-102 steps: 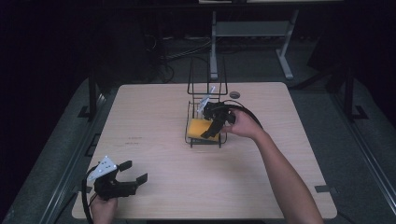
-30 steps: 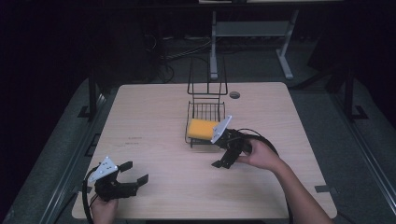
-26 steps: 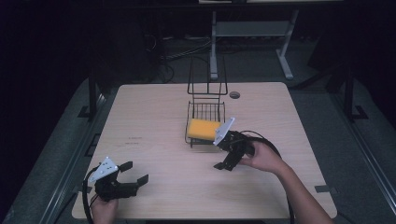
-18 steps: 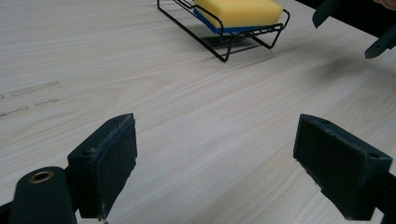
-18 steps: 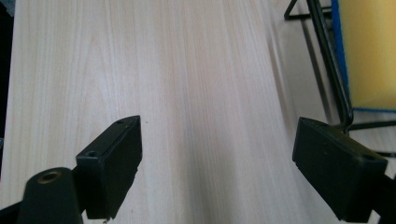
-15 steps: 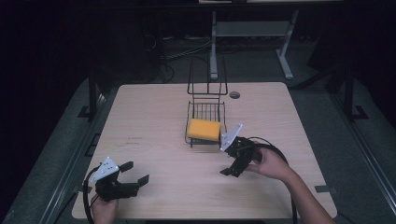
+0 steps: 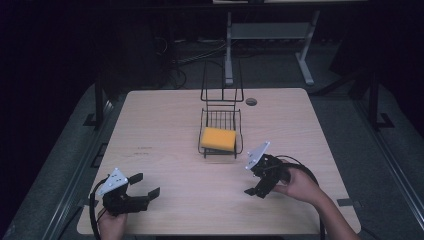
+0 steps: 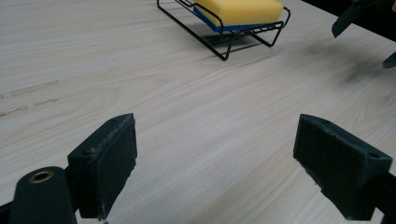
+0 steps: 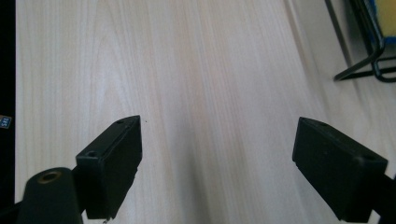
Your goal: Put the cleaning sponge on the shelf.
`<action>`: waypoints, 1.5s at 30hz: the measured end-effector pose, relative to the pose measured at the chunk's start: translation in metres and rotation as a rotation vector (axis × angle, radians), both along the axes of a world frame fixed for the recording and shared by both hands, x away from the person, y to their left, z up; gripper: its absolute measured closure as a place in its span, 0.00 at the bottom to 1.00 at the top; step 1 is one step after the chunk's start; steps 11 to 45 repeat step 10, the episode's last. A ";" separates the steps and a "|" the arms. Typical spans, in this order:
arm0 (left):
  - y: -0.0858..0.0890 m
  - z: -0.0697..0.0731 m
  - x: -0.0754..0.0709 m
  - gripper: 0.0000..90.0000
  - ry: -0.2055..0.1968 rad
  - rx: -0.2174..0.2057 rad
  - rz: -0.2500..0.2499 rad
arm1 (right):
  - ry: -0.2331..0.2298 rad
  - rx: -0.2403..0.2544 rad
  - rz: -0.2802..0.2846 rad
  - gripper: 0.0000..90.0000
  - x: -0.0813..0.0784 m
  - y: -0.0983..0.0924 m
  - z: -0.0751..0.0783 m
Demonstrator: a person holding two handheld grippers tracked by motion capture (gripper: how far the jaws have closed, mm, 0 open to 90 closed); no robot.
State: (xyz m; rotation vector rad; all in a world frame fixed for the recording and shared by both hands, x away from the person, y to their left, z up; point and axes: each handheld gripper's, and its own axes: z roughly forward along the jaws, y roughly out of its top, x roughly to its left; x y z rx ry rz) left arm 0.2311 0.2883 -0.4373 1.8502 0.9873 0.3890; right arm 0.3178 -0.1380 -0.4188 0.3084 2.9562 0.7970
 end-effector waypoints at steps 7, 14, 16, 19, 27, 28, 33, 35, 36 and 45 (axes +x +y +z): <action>0.000 0.000 0.000 0.14 0.000 0.001 0.000 | -0.001 0.002 -0.026 0.16 -0.011 -0.010 -0.006; 0.000 0.000 0.001 0.14 -0.002 0.004 -0.001 | -0.018 0.004 -0.039 0.16 -0.019 -0.015 -0.006; 0.000 0.000 0.001 0.14 -0.002 0.004 -0.001 | -0.018 0.004 -0.039 0.16 -0.019 -0.015 -0.006; 0.000 0.000 0.001 0.14 -0.002 0.004 -0.001 | -0.018 0.004 -0.039 0.16 -0.019 -0.015 -0.006; 0.000 0.000 0.001 0.14 -0.002 0.004 -0.001 | -0.018 0.004 -0.039 0.16 -0.019 -0.015 -0.006; 0.000 0.000 0.001 0.14 -0.002 0.004 -0.001 | -0.018 0.004 -0.039 0.16 -0.019 -0.015 -0.006; 0.000 0.000 0.001 0.14 -0.002 0.004 -0.001 | -0.018 0.004 -0.039 0.16 -0.019 -0.015 -0.006; 0.000 0.000 0.001 0.14 -0.002 0.004 -0.001 | -0.018 0.004 -0.039 0.16 -0.019 -0.015 -0.006; 0.000 0.000 0.001 0.14 -0.002 0.004 -0.001 | -0.018 0.004 -0.039 0.16 -0.019 -0.015 -0.006; 0.000 0.000 0.001 0.14 -0.002 0.004 -0.001 | -0.018 0.004 -0.039 0.16 -0.019 -0.015 -0.006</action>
